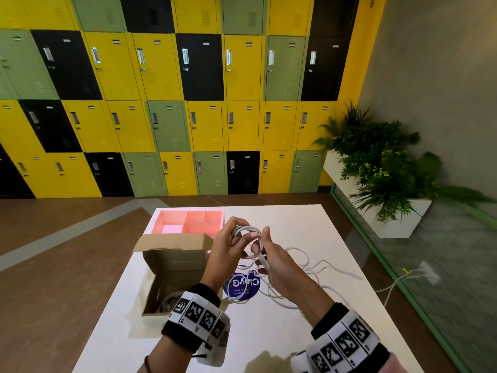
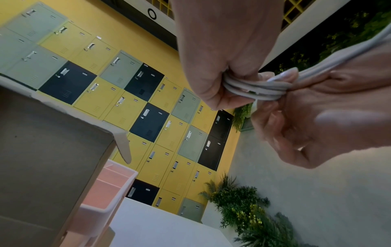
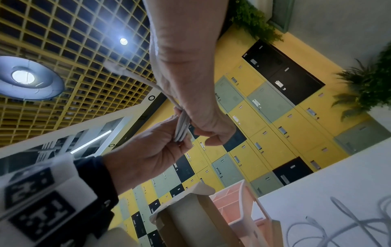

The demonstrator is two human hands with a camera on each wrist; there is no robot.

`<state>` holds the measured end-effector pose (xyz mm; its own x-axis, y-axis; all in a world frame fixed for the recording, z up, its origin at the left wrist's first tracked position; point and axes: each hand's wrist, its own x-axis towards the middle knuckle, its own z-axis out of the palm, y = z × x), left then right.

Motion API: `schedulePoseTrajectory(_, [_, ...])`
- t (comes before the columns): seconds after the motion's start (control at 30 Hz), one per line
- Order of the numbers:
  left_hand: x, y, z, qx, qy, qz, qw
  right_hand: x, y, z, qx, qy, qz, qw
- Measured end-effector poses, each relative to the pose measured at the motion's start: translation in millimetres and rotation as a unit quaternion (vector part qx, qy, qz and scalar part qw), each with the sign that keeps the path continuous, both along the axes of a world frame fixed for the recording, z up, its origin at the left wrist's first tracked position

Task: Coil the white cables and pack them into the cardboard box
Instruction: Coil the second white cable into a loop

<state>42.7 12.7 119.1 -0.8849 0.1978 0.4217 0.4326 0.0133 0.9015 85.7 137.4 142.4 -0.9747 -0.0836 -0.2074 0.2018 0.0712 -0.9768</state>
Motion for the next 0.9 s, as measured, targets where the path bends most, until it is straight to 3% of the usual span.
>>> schedulePoseTrajectory(0.13, [-0.5, 0.3, 5.2, 0.029, -0.012, -0.025, 0.999, 1.7, -0.4, 4.8, 0.016, 0.035, 0.016, 0.999])
schedulePoseTrajectory(0.43, [-2.4, -2.2, 9.0, 0.062, -0.03, 0.001, 0.998, 1.4, 16.0, 1.0, -0.005, 0.089, 0.147, 0.985])
schedulePoseTrajectory(0.77, [0.5, -5.7, 2.8, 0.068, -0.099, -0.014, 0.993, 1.1, 20.0, 0.4, -0.002, 0.1, 0.139, 0.985])
schedulePoseTrajectory(0.9, [3.6, -0.4, 6.0, 0.079, -0.12, -0.019, 0.989, -1.2, 17.6, -6.8, 0.017, 0.118, 0.097, 0.988])
